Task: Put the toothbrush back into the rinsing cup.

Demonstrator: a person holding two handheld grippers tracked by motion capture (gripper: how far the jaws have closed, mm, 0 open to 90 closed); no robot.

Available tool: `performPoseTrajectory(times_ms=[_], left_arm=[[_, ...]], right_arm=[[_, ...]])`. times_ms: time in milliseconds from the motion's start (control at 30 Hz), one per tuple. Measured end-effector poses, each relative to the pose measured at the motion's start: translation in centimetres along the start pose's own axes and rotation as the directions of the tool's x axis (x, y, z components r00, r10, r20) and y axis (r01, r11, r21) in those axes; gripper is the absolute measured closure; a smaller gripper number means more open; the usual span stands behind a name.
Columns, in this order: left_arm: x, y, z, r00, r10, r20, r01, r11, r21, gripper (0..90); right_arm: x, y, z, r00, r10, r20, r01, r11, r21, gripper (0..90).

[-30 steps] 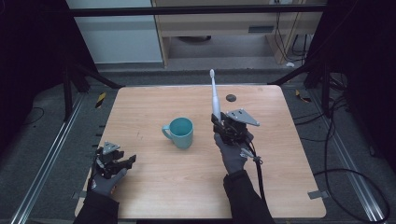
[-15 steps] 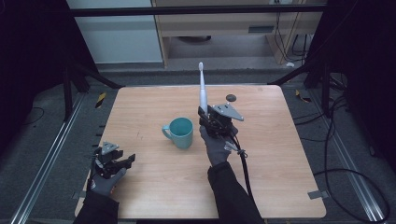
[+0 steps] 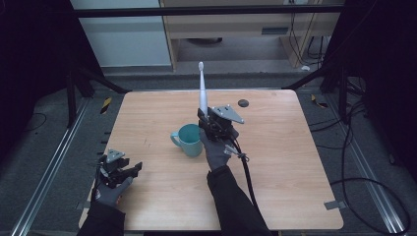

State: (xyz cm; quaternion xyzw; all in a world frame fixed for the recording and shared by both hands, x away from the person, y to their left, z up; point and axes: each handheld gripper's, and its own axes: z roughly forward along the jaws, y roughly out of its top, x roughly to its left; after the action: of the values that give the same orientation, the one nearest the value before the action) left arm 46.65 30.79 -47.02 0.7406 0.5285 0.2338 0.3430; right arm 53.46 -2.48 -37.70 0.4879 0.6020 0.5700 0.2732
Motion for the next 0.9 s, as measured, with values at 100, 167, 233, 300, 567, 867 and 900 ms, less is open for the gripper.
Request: performPoseTrajectory(times_ms=[100, 167, 233, 300, 567, 867, 900], left_arm=[[0.0, 0.0, 0.0, 1.0, 0.002, 0.001, -0.002, 1.0, -0.001, 42.1], [0.0, 0.0, 0.0, 1.0, 0.002, 0.002, -0.002, 1.0, -0.001, 42.1], [0.0, 0.0, 0.0, 1.0, 0.002, 0.002, -0.002, 1.0, -0.002, 42.1], [0.0, 0.0, 0.0, 1.0, 0.001, 0.001, -0.001, 1.0, 0.0, 42.1], [0.0, 0.0, 0.0, 1.0, -0.001, 0.002, 0.001, 1.0, -0.002, 42.3], [0.0, 0.0, 0.0, 1.0, 0.0, 0.001, 0.0, 1.0, -0.002, 42.2], [0.0, 0.0, 0.0, 1.0, 0.0, 0.001, 0.0, 1.0, -0.001, 42.2]], right_arm=[[0.4, -0.1, 0.5, 1.0, 0.004, -0.005, -0.004, 1.0, 0.0, 66.3], [0.7, -0.3, 0.7, 0.9999, 0.004, -0.01, -0.004, 1.0, -0.005, 66.3], [0.9, -0.5, 1.1, 0.9995, 0.02, -0.024, -0.02, 1.0, -0.003, 66.3], [1.2, -0.7, 1.4, 0.9996, 0.015, -0.026, -0.016, 1.0, -0.006, 66.3], [1.9, -1.9, 2.8, 0.9992, 0.026, -0.031, -0.025, 1.0, 0.015, 66.2], [2.5, -3.2, 4.1, 0.9999, 0.004, -0.016, -0.003, 0.999, 0.039, 66.2], [2.5, -3.7, 4.4, 0.9999, 0.003, -0.014, -0.003, 0.999, 0.047, 66.2]])
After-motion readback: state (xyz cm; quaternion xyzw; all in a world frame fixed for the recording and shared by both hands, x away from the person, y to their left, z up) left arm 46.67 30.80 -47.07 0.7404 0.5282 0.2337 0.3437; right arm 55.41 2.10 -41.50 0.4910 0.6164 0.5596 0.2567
